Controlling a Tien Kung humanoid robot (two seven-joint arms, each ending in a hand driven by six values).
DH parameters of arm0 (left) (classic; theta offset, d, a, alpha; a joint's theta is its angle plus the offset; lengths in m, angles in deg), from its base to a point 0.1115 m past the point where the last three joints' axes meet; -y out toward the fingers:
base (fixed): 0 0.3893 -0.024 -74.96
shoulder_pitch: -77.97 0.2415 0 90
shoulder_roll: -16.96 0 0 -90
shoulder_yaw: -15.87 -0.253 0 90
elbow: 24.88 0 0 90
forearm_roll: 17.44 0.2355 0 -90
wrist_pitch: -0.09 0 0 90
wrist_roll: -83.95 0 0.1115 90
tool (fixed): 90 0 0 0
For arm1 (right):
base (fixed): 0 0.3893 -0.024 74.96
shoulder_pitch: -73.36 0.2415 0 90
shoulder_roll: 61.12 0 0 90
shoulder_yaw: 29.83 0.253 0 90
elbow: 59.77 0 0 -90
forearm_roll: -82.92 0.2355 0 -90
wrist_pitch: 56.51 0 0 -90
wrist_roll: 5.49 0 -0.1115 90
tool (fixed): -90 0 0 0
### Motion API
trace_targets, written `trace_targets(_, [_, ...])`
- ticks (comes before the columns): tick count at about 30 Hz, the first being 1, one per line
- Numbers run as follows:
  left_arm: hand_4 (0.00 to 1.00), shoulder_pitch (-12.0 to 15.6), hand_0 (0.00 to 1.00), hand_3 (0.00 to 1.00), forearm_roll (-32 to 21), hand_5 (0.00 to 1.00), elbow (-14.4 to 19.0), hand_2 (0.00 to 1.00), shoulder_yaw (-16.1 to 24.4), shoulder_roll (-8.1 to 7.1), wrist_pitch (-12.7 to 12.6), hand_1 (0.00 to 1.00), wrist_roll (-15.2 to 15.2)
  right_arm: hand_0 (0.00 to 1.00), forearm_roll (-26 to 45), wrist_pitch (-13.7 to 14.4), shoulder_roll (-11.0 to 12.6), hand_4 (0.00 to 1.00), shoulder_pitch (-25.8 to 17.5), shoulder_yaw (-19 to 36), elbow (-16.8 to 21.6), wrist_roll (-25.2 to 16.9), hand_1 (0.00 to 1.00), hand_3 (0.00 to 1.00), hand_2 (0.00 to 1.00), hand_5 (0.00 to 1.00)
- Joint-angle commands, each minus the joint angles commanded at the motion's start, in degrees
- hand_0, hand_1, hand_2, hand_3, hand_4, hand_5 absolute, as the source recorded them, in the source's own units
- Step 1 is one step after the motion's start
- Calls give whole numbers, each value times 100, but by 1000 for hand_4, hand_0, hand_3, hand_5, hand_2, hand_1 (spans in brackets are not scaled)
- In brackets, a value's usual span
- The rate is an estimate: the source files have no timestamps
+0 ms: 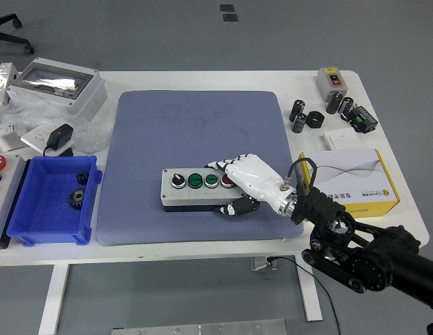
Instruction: Pick up the button,place it on the desk,press the button,press the button
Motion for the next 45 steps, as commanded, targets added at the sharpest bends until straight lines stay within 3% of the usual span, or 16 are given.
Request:
trace_targets(5, [498,7,648,576,-6,40,0,515,-2,-5,5,575,20,836,4,-93,42,309,-14,23,46,38,812,873,811,2])
trace_targets(6, [499,8,648,575,-6,41,0,514,-3,-6,6,575,23,919,12,-106,51,479,-16,25,55,46,887,998,945,2])
trace_targets(23, [497,10,648,575,1,37,5,514,-12,-2,75,575,73,961,296,-294,294,551,1,60,283,75,929,998,998,2])
trace_targets(32, [491,15,648,572,-46,24,27,514,-13,-15,198,571,90,972,791,-538,822,588,146,-96,850,50,943,998,998,2])
trace_targets(45, [489,-6,649,572,-38,14,32,514,-8,-27,249,571,70,980,1088,-572,955,610,252,-241,904,-4,950,998,998,2])
